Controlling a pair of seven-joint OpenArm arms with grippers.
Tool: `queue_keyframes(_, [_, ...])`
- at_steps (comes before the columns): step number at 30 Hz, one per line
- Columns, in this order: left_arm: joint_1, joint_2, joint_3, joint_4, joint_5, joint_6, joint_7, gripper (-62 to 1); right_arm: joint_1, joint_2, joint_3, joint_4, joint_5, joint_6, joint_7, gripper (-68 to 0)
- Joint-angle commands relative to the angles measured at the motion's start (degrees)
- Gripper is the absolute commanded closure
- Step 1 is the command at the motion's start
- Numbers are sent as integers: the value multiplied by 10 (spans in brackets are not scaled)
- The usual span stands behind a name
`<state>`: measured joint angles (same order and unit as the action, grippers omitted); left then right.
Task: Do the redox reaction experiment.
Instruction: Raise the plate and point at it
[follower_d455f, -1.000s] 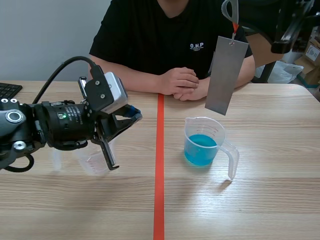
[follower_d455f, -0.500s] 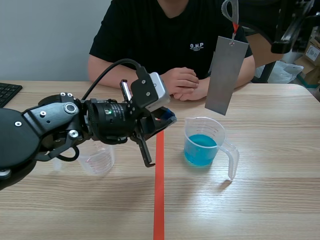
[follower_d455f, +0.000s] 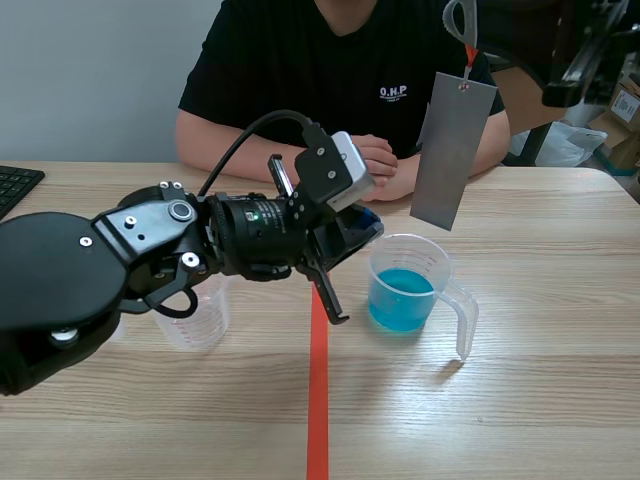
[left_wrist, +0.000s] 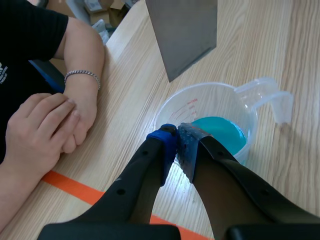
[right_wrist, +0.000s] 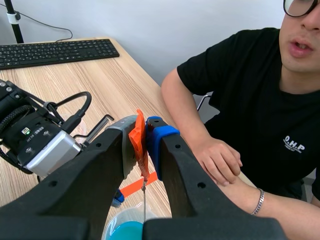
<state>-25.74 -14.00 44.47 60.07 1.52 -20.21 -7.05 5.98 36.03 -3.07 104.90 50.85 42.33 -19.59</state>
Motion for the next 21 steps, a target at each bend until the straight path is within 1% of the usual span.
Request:
queue_keyframes(1, [-11, 9, -1, 6, -4, 2, -6, -47, 8, 8, 9, 5, 9, 4, 10, -15])
queue_keyframes(6, [-11, 19, -1, 6, -4, 27, -6, -47, 8, 8, 9, 5, 9, 4, 10, -15])
queue_keyframes(8, [-11, 24, -1, 6, -5, 30, -6, -47, 8, 8, 9, 5, 9, 4, 10, -15])
queue_keyframes(11, [-11, 26, -1, 6, -5, 43, -6, -47, 8, 8, 9, 5, 9, 4, 10, -15])
queue_keyframes(14, [-11, 26, -1, 6, -6, 43, -7, -47, 8, 8, 9, 5, 9, 4, 10, -15])
queue_keyframes(18, [-11, 26, -1, 6, -24, 42, -6, -47, 8, 8, 9, 5, 9, 4, 10, -15])
queue_keyframes(21, [-11, 25, -1, 6, -24, 42, -5, -47, 8, 8, 9, 5, 9, 4, 10, -15])
